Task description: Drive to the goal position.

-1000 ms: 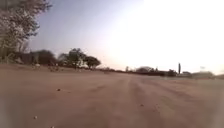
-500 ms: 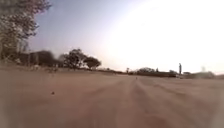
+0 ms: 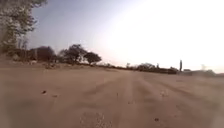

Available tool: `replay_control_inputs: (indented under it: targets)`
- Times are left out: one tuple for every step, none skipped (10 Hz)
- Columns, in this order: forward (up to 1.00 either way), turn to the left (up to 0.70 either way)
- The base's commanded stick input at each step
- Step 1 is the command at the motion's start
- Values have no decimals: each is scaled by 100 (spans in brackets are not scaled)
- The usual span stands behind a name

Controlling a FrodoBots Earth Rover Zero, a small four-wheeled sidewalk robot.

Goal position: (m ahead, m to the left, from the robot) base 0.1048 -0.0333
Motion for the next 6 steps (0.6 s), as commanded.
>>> replay_control_inputs:
  targets:
    - [70,0]
    - [70,0]
    - [70,0]
    - [70,0]
    - [70,0]
    - [70,0]
